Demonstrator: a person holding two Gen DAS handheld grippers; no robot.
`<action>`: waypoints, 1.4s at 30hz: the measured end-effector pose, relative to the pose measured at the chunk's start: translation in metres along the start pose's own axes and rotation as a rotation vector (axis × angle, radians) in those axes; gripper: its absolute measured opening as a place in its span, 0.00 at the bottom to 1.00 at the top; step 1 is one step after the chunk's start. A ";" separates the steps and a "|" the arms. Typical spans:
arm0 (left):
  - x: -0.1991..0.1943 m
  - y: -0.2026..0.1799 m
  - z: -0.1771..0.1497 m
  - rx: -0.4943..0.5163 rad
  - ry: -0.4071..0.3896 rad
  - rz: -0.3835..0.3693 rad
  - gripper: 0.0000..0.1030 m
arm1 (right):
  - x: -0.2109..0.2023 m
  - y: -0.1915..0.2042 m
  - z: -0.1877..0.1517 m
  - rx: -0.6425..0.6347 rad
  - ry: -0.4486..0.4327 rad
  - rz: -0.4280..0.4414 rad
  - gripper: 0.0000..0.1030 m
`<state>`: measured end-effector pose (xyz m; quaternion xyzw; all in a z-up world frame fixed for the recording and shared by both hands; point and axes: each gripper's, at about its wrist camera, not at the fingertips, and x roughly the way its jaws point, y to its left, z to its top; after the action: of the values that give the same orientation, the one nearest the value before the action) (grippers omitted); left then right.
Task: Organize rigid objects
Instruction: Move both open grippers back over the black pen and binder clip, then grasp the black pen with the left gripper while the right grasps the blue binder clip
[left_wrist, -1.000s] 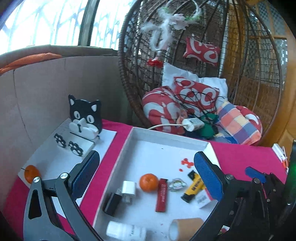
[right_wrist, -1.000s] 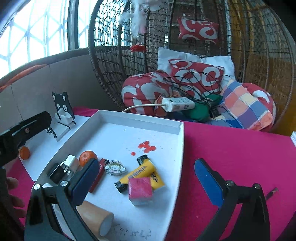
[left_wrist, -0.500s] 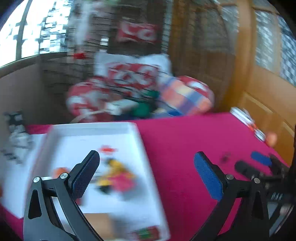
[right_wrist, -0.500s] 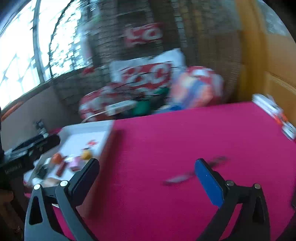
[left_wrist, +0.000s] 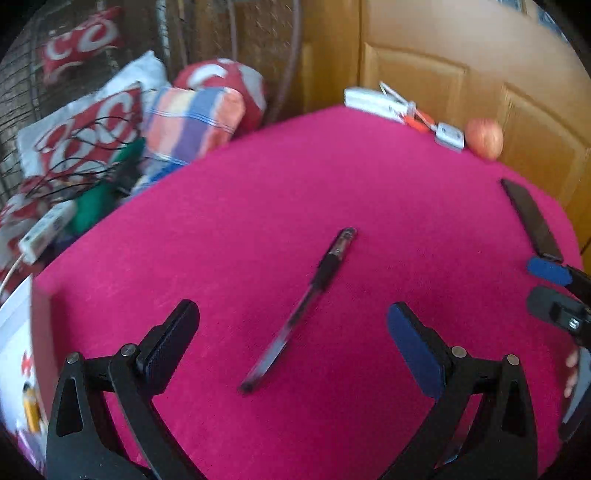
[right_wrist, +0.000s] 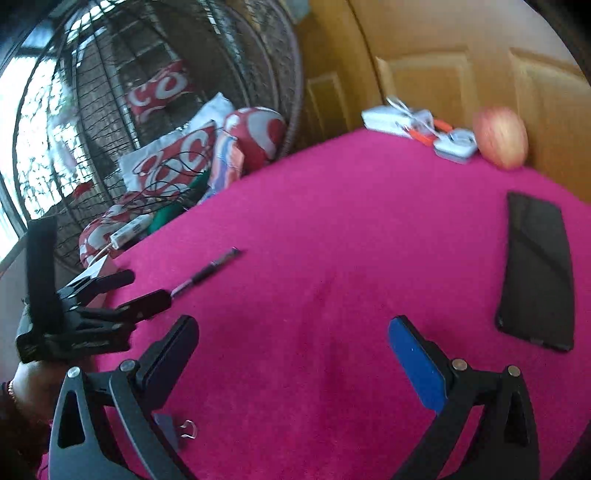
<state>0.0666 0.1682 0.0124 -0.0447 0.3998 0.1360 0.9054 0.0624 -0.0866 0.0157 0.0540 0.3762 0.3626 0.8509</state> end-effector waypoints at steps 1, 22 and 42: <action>0.009 -0.004 0.005 0.021 0.022 -0.010 0.90 | 0.000 -0.002 0.000 0.017 0.000 0.013 1.00; -0.047 -0.002 -0.053 -0.099 -0.023 -0.046 0.08 | -0.007 0.021 -0.013 -0.110 0.066 0.138 1.00; -0.141 0.006 -0.096 -0.248 -0.171 -0.068 0.08 | 0.019 0.114 -0.068 -0.650 0.244 0.058 0.61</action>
<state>-0.0939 0.1258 0.0510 -0.1581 0.2994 0.1568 0.9278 -0.0409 -0.0025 -0.0025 -0.2530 0.3382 0.4914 0.7616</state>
